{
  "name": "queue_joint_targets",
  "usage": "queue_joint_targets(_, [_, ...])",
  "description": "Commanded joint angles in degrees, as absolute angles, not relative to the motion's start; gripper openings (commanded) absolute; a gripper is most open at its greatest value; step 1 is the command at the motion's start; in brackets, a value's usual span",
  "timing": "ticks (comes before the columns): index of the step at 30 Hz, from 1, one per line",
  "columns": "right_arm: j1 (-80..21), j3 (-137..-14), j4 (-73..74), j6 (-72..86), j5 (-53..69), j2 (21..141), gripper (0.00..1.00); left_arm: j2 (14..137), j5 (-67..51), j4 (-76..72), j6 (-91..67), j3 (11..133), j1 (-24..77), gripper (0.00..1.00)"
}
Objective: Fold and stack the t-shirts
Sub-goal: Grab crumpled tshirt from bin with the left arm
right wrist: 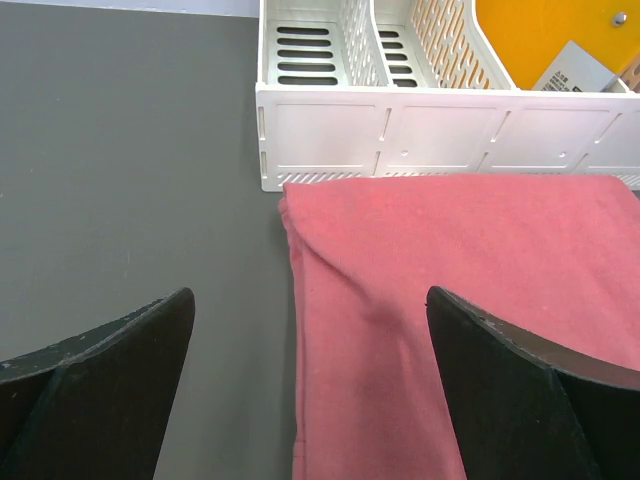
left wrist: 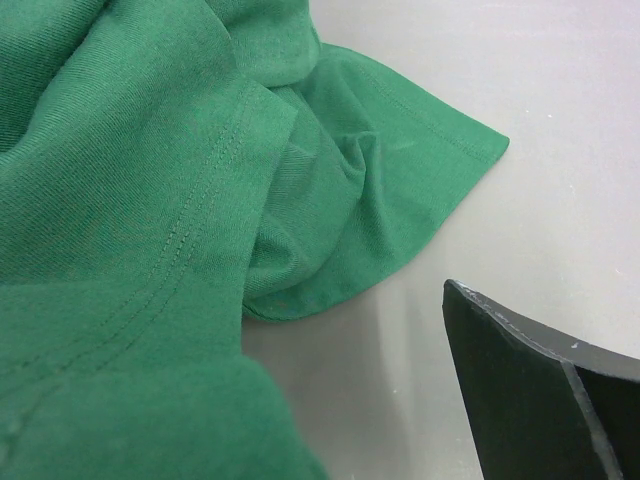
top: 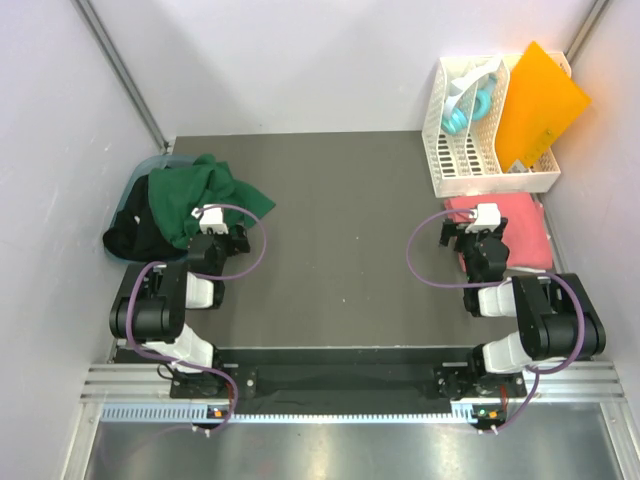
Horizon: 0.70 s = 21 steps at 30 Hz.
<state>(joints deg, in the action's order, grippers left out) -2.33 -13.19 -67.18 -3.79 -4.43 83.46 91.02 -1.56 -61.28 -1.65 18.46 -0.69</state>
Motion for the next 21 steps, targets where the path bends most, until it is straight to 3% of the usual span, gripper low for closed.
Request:
queue_joint_targets(1, [-1.41, -14.59, -69.08, -2.72, -3.69, 83.06, 1.00, 91.32, -0.53, -65.39, -2.37, 17.75, -0.53, 0.99])
queue_joint_targets(15, [-1.58, -14.41, -69.43, -2.99, -3.69, 83.06, 1.00, 91.32, -0.61, -66.88, -2.29, 17.23, -0.53, 0.99])
queue_joint_targets(21, [-2.02, -18.80, -56.97, -5.98, 2.46, 77.18, 1.00, 85.35, -6.50, -49.07, -0.88, 24.60, -0.62, 0.99])
